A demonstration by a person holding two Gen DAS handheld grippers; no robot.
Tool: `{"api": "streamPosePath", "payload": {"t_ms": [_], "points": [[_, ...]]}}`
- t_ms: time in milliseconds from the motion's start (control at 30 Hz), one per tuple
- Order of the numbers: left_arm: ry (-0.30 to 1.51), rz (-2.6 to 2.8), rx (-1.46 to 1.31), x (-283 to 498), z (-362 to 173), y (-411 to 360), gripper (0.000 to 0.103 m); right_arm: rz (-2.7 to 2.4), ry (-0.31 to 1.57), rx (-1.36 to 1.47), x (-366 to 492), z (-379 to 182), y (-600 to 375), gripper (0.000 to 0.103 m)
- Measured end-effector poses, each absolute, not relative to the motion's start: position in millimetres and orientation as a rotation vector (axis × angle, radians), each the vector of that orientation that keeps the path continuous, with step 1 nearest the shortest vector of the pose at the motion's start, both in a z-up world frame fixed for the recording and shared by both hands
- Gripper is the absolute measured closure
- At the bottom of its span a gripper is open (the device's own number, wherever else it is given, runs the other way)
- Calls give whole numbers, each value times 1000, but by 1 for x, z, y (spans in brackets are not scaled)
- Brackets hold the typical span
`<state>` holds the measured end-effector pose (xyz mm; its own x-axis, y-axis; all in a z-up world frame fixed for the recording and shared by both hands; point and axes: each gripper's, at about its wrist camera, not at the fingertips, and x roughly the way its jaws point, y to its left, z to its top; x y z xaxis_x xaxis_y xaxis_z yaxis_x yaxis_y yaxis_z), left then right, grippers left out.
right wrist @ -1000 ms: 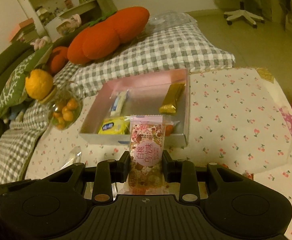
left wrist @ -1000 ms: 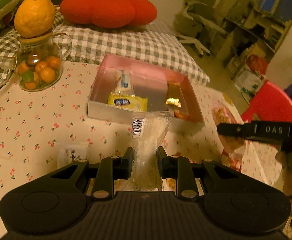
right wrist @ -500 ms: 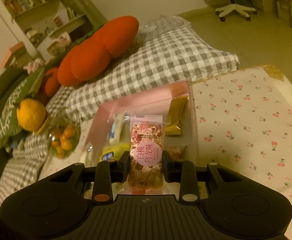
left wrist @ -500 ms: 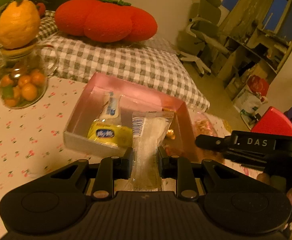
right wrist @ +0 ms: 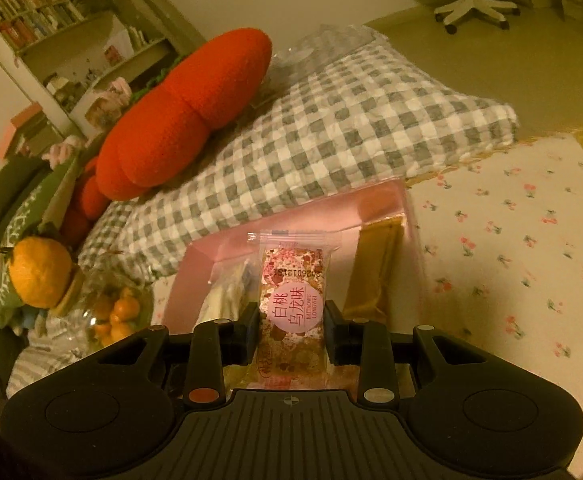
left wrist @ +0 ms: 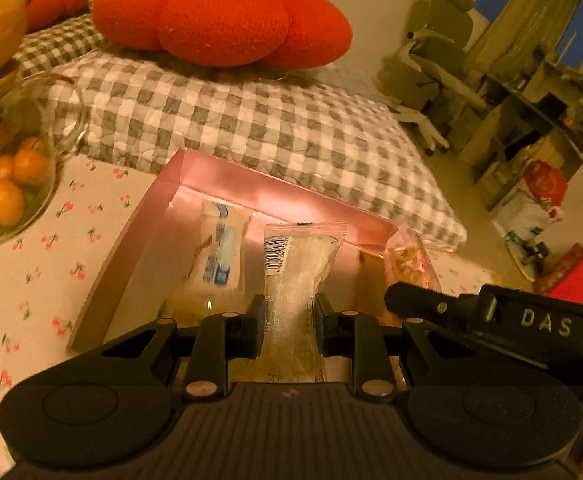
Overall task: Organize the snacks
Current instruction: 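Carry both packets into the silver box and open both tools to release them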
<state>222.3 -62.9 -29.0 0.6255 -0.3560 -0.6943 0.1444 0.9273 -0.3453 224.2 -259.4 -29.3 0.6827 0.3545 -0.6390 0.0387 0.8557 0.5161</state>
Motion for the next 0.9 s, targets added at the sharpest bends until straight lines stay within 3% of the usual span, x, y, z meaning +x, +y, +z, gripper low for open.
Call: {"api": "streamPosePath", "payload": {"t_ms": [667, 767, 900], "points": [[812, -270, -177, 260, -43, -80, 79, 194, 794, 570, 266, -61, -271, 66], [796, -258, -181, 260, -42, -79, 72, 184, 789, 570, 265, -60, -273, 58], [790, -253, -178, 259, -40, -78, 66, 181, 789, 576, 262, -57, -274, 56]]}}
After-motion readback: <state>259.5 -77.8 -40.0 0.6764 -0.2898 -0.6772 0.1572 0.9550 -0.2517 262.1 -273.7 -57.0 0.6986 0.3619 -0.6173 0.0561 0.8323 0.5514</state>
